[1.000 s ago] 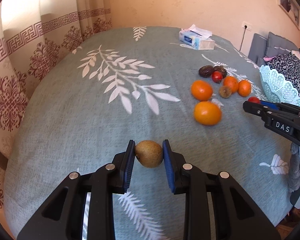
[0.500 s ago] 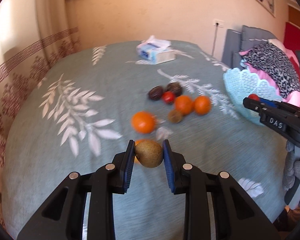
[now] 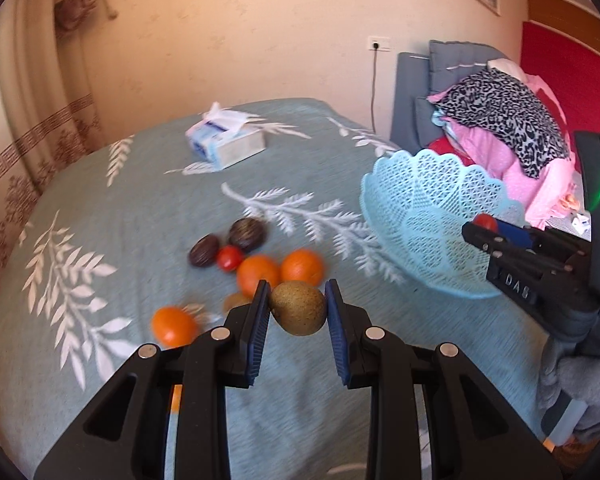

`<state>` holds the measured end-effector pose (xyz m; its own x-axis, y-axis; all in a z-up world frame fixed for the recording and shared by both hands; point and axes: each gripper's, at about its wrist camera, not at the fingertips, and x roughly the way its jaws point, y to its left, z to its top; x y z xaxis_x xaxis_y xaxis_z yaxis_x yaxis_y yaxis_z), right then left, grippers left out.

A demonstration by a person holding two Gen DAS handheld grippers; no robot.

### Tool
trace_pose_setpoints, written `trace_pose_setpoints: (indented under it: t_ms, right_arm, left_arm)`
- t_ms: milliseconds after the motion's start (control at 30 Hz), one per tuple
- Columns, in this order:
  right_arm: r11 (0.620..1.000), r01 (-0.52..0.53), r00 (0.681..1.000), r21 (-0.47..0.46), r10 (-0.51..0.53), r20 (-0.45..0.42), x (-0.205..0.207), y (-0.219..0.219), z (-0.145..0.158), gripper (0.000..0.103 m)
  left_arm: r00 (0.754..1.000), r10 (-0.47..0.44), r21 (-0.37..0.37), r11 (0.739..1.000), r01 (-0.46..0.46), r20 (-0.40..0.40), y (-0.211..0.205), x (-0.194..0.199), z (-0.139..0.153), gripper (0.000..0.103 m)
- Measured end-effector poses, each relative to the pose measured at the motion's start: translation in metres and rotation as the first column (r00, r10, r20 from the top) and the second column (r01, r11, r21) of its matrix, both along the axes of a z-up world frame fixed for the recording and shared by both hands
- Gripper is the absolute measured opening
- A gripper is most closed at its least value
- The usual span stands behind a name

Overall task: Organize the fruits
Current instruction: 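Carry the tomato into the blue basket and open the right gripper while the left gripper drops the kiwi in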

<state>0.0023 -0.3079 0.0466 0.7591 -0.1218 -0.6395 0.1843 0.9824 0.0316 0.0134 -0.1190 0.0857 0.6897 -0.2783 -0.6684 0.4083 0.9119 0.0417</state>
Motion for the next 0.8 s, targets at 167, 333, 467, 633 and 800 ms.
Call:
trace_pose_setpoints:
  t_ms: [167,333,467,633,800]
  right_arm:
    - [1.0,0.02,1.0,0.013,-0.02,0.003,0.001,-0.009,-0.001,0.04]
    - [0.999,0.044,0.999,0.013,-0.044,0.007,0.001,-0.015,-0.002,0.046]
    - [0.998,0.065,0.998,0.026,-0.065,0.002,0.002,-0.024,-0.004,0.046]
    - [0.996,0.086,0.996,0.038,-0.087,0.009,-0.001,-0.035,-0.002,0.046]
    - [0.992,0.113,0.993,0.052,-0.115,0.033,-0.007,-0.047,0.004,0.046]
  left_arm:
    - [0.999,-0.038,-0.008,0.999,0.038,-0.003,-0.024,0.015,0.002,0.028]
    - [0.998,-0.07,-0.016,0.997,0.07,0.0,-0.042,0.026,0.004,0.028]
    - [0.995,-0.097,-0.021,0.995,0.097,-0.01,-0.056,0.034,0.003,0.028]
    - [0.991,-0.128,-0.035,0.991,0.127,-0.024,-0.072,0.04,0.0,0.028]
    - [0.986,-0.164,-0.043,0.986,0.162,-0.033,-0.084,0.044,-0.003,0.028]
